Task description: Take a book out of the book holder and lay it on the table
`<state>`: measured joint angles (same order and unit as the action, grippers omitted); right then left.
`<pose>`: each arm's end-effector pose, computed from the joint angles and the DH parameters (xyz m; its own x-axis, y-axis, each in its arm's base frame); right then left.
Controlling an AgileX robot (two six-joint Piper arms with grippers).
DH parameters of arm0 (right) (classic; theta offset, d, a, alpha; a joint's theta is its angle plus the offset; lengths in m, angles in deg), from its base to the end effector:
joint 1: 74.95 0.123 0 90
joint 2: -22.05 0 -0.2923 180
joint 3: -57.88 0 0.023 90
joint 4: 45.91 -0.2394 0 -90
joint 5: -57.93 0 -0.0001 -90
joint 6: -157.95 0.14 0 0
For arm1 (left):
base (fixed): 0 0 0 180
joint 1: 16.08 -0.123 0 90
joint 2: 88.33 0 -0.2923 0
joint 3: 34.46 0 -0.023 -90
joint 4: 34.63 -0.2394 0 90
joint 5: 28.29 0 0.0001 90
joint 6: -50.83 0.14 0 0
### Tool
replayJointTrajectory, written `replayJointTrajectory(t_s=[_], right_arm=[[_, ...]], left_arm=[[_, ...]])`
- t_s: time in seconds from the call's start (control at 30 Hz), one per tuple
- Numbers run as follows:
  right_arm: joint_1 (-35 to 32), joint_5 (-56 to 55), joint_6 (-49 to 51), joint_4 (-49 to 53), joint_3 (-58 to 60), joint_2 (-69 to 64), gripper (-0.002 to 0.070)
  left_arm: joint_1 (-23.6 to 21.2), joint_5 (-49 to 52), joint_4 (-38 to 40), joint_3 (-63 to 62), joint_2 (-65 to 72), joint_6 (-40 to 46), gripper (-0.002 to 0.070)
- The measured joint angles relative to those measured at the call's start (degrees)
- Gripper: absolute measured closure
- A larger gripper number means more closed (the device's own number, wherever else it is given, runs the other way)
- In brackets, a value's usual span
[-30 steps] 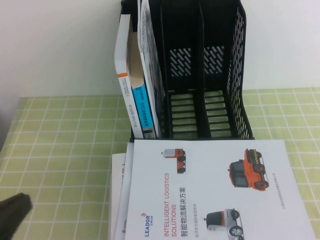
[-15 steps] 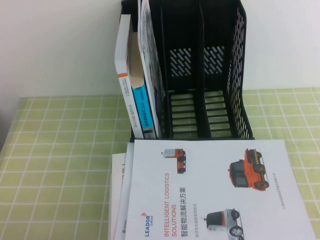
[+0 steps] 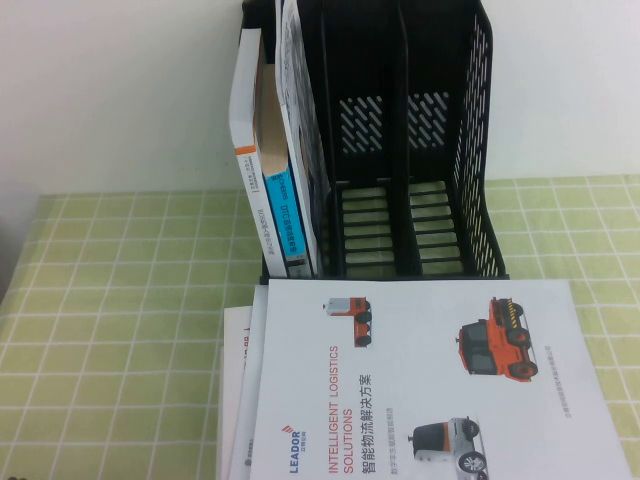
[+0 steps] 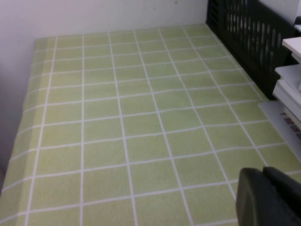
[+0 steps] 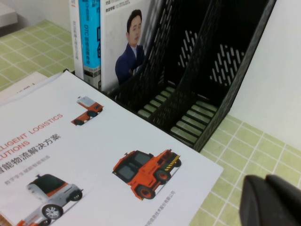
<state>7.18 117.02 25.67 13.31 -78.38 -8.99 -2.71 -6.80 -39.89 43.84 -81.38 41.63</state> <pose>0.1105 0.0453 0.3183 -0.1280 -0.3292 -0.9355 -0.5668 0.7983 -0.2034 0.0794 -0.0140 0.1609 -0.2931 -0.0074 -0.9561 0.1783 0.9820 -0.0623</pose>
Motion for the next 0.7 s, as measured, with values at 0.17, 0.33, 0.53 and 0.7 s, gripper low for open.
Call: replayJointTrajectory(t_s=[0.17,0.33,0.53,0.7], right_arm=[[0.0,0.0,0.0,0.0,0.0,0.0,0.0678],[0.0,0.0,0.0,0.0,0.0,0.0,0.0678],[0.0,0.0,0.0,0.0,0.0,0.0,0.0678],[0.0,0.0,0.0,0.0,0.0,0.0,0.0678]], left_arm=[[0.0,0.0,0.22,0.0,0.0,0.13,0.0677],[0.0,0.0,0.21,0.0,0.0,0.13,0.0677],[-1.51,-0.09,0.21,0.0,0.0,0.38,0.0677],[-7.75,-0.09,0.34,0.0,0.0,0.38,0.0678]])
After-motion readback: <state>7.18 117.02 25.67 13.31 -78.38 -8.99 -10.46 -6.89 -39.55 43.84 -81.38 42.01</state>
